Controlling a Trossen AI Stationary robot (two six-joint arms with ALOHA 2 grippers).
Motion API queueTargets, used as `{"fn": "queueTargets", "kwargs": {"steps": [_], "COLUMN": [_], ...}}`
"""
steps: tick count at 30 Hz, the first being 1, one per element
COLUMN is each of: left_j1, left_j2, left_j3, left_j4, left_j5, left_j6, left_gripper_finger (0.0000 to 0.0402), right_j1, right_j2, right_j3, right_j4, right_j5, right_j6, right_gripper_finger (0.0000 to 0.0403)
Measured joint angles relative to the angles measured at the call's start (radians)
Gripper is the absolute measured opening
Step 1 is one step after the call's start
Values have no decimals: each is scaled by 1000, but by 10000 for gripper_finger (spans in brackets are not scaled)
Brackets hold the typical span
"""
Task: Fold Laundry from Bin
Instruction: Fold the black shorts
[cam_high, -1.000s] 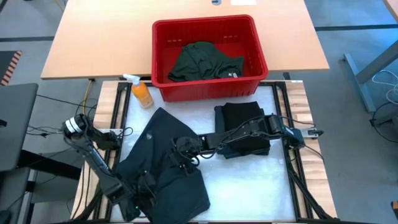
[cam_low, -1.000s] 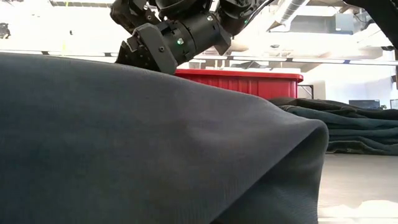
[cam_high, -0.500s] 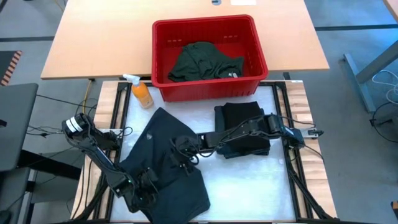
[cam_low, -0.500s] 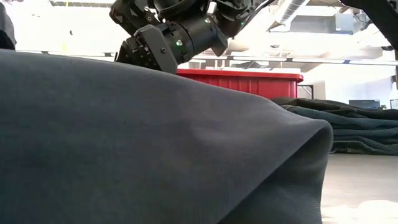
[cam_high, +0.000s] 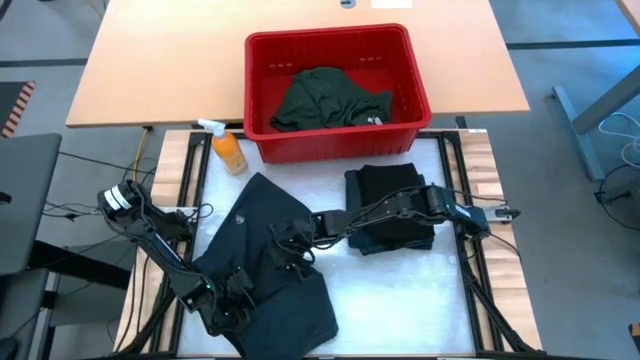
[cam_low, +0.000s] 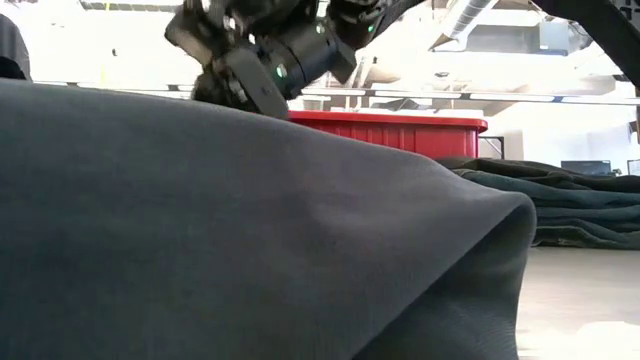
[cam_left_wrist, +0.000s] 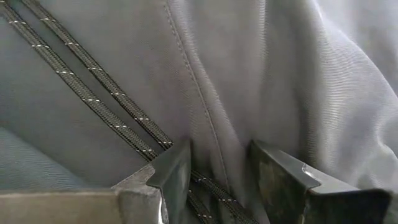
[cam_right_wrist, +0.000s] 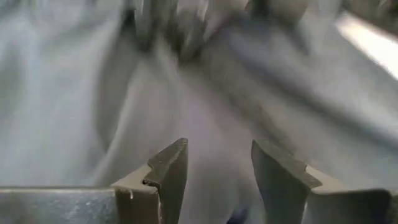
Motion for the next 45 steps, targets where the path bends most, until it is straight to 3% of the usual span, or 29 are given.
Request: {"fn": "queueTargets", "kwargs": {"steps": [6,13,17,22,27,34,45], "left_j1": [0,0,2,16,49,105,115], "left_j2": [1,2,3,5,-10,-191,-511], "left_j3": [-1,-1,-2,-3,-5,4,131], "left_j4": [12,7,7,12,14,5,-67], "left_j5": [13,14,4,-37,-54,-85,-128], "left_j6": [7,30,60,106,215,424,751], "left_gripper_finger": [160,141,90,10,2,0,0], "right_j1": [-4,-3,4,27,38,36,38], "right_j2": [32,34,34,28,-16,-155,-339], "right_j3": [-2,-1,0,0,-2,-2,-2], "right_j4": [-49,-168,-215,-243,-327,-404,-482], "right_j5": [37,161,178,186,194,199,254], "right_j6": [-9,-10,-8,-8,54,116,131], "right_gripper_finger": [205,196,144,29,33,25,25]}}
